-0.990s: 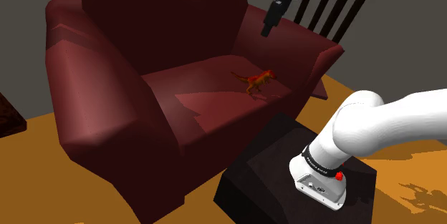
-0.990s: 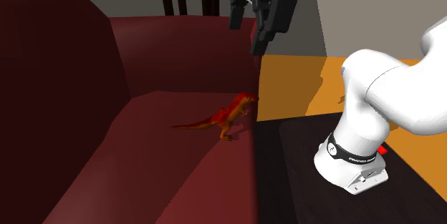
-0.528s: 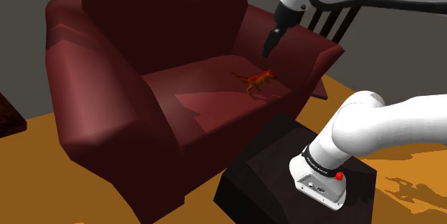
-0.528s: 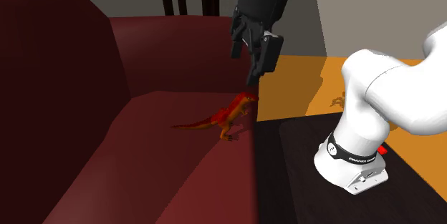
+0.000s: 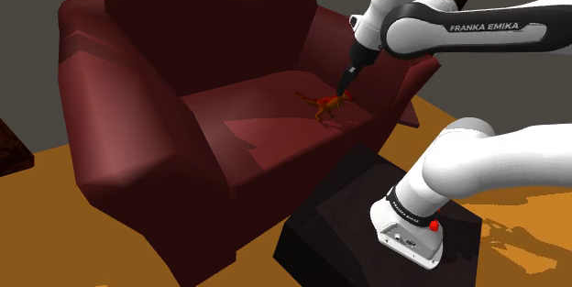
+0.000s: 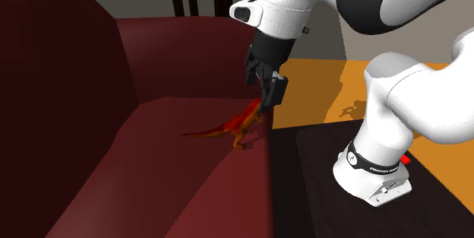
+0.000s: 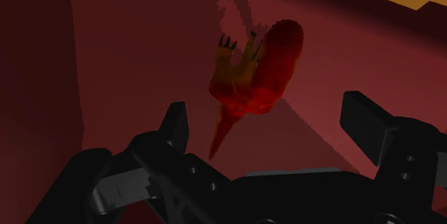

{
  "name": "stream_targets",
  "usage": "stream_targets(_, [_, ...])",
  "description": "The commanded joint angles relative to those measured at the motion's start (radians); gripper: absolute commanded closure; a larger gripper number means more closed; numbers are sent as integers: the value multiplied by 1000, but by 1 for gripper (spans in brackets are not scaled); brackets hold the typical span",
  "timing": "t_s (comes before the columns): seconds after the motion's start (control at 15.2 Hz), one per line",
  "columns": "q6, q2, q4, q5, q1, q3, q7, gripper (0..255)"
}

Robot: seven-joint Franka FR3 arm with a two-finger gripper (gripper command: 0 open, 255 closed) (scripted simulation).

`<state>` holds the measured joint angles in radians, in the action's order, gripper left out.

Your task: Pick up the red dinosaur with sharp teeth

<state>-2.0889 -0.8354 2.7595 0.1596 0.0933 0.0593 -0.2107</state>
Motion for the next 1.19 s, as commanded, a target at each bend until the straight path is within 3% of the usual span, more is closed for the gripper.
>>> stream_targets(0.0, [-32, 1, 29, 4, 2, 1, 4, 0])
stream_targets(0.4, [-104, 23, 80, 12, 6, 4, 11, 0])
stream_targets(0.46, [-103, 23, 80, 11, 6, 3, 12, 255])
stream_targets(1.12, [-88, 18, 70, 10, 6, 3, 9, 255])
